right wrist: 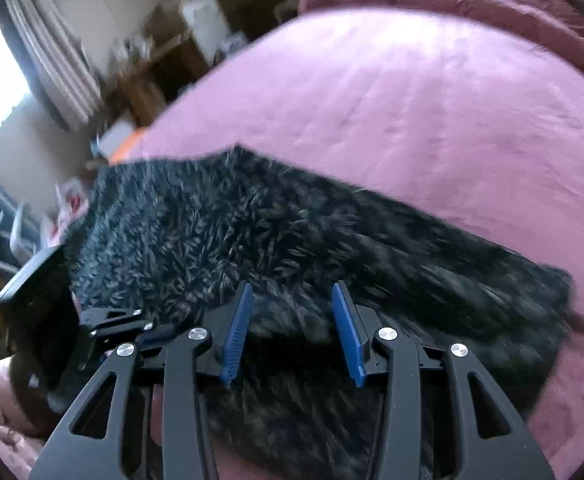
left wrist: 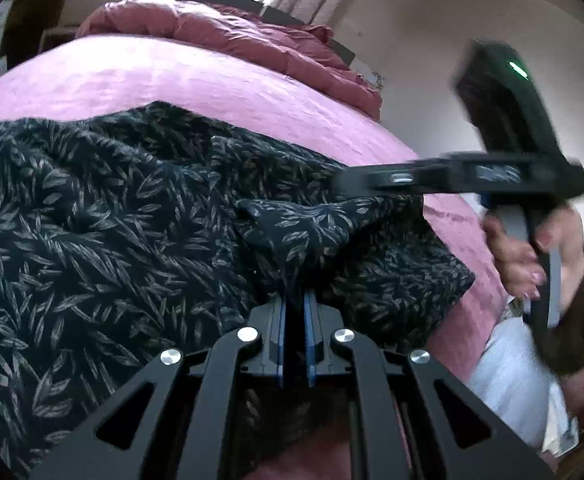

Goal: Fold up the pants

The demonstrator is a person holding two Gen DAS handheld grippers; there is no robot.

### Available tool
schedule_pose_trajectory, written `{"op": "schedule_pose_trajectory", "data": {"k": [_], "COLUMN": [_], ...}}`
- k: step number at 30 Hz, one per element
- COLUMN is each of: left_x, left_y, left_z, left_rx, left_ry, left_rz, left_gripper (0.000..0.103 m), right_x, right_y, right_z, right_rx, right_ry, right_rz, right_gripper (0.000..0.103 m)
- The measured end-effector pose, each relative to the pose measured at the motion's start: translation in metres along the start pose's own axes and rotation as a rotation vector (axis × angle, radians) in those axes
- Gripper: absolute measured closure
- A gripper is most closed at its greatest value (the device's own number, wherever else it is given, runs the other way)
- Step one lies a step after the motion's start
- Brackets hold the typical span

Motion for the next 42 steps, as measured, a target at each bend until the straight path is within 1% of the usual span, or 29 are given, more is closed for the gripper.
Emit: {"op": "schedule_pose_trajectory", "data": {"k": [1,2,4,5,6,7,9,12,15,16,17,19,20,21,22,23,24,26,28,30,32,34,35,36,37,38,39,40,42], "left_x": [0.0,0.0,-0.001,-0.001,-0.003,-0.006,-0.012,-0.016,-0.019,-0.015,-0.007,0.005,0.007,0.007,0.006,0.006,0.005,0.003,0.0,-0.004,-0.006,-0.005,-0.007,-0.008,-0.009,-0.011,-0.014,-0.017,-0.023], "left_y": [-0.001,-0.001,-0.002,-0.003,-0.003,-0.006,-0.012,-0.025,-0.032,-0.033,-0.032,-0.03,-0.03,-0.029,-0.028,-0.027,-0.025,-0.02,-0.015,-0.012,-0.011,-0.01,-0.009,-0.008,-0.006,-0.004,-0.001,0.001,0.001], "left_z": [0.001,0.004,0.006,0.007,0.009,0.012,0.013,0.021,0.034,0.039,0.044,0.048,0.045,0.042,0.038,0.034,0.03,0.023,0.019,0.013,0.007,0.004,0.001,0.0,-0.002,-0.004,-0.005,-0.007,-0.008], "left_rx": [-0.009,-0.027,-0.049,-0.052,-0.056,-0.061,-0.076,-0.123,-0.179,-0.203,-0.223,-0.213,-0.182,-0.16,-0.136,-0.114,-0.087,-0.037,-0.012,-0.027,-0.027,-0.013,-0.013,-0.011,-0.005,0.009,0.015,0.018,0.005], "left_ry": [0.005,0.016,0.031,0.03,0.028,0.028,0.026,0.033,0.014,0.003,-0.012,-0.061,-0.082,-0.092,-0.095,-0.092,-0.094,-0.118,-0.151,-0.16,-0.157,-0.167,-0.166,-0.168,-0.172,-0.182,-0.188,-0.193,-0.193], "left_rz": [0.001,0.002,0.001,0.004,0.006,0.005,-0.004,-0.02,-0.044,-0.036,-0.008,0.033,0.035,0.035,0.039,0.045,0.055,0.076,0.092,0.11,0.142,0.165,0.171,0.177,0.185,0.197,0.2,0.198,0.183], "left_gripper": [0.096,0.096,0.095,0.095,0.095,0.095,0.094,0.084,0.071,0.062,0.058,0.059,0.059,0.057,0.052,0.048,0.045,0.044,0.045,0.046,0.053,0.057,0.06,0.062,0.065,0.065,0.065,0.064,0.063], "right_x": [0.012,0.021,0.034,0.036,0.036,0.036,0.032,0.021,0.003,0.002,0.004,0.015,0.017,0.011,0.005,-0.01,-0.021,-0.059,-0.082,-0.094,-0.087,-0.069,-0.057,-0.049,-0.044,-0.044,-0.048,-0.053,-0.061], "right_y": [-0.001,0.001,0.011,0.013,0.014,0.013,0.009,-0.011,-0.033,-0.037,-0.04,-0.04,-0.038,-0.034,-0.031,-0.026,-0.023,-0.01,0.006,0.022,0.042,0.055,0.06,0.064,0.066,0.067,0.067,0.067,0.066], "right_z": [0.005,0.011,0.019,0.02,0.021,0.021,0.023,0.027,0.022,0.021,0.019,0.011,0.009,0.004,0.002,-0.005,-0.009,-0.031,-0.057,-0.075,-0.089,-0.103,-0.115,-0.13,-0.138,-0.149,-0.154,-0.154,-0.148], "right_rx": [-0.025,-0.053,-0.145,-0.163,-0.171,-0.157,-0.152,-0.163,-0.109,-0.097,-0.09,-0.074,-0.072,-0.069,-0.063,-0.041,-0.019,0.073,0.147,0.193,0.215,0.251,0.29,0.353,0.409,0.497,0.553,0.56,0.526], "right_ry": [-0.004,0.013,0.105,0.121,0.129,0.128,0.143,0.175,0.167,0.167,0.177,0.168,0.153,0.117,0.095,0.099,0.112,0.13,0.156,0.184,0.211,0.251,0.295,0.378,0.381,0.317,0.273,0.269,0.312], "right_rz": [0.055,0.091,0.116,0.106,0.09,0.088,0.071,-0.001,-0.139,-0.166,-0.184,-0.197,-0.203,-0.23,-0.257,-0.303,-0.337,-0.456,-0.484,-0.492,-0.43,-0.356,-0.298,-0.248,-0.238,-0.241,-0.263,-0.288,-0.331], "right_gripper": [0.061,0.061,0.062,0.072,0.096,0.1,0.102,0.102,0.102,0.102,0.102,0.102,0.102,0.101,0.097,0.078,0.055,0.052,0.052,0.052,0.052,0.054,0.055,0.05,0.047,0.047,0.047,0.047,0.047]}}
Point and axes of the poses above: each gripper's, at about its wrist camera, not at the fingertips, and x roughly the way its jaws point, z to its left, y to its underside, the point moved 3 cm from there along x, roughly the way its jaws point, and after that the axes turned 6 degrees about x, right-handed, at the moved point
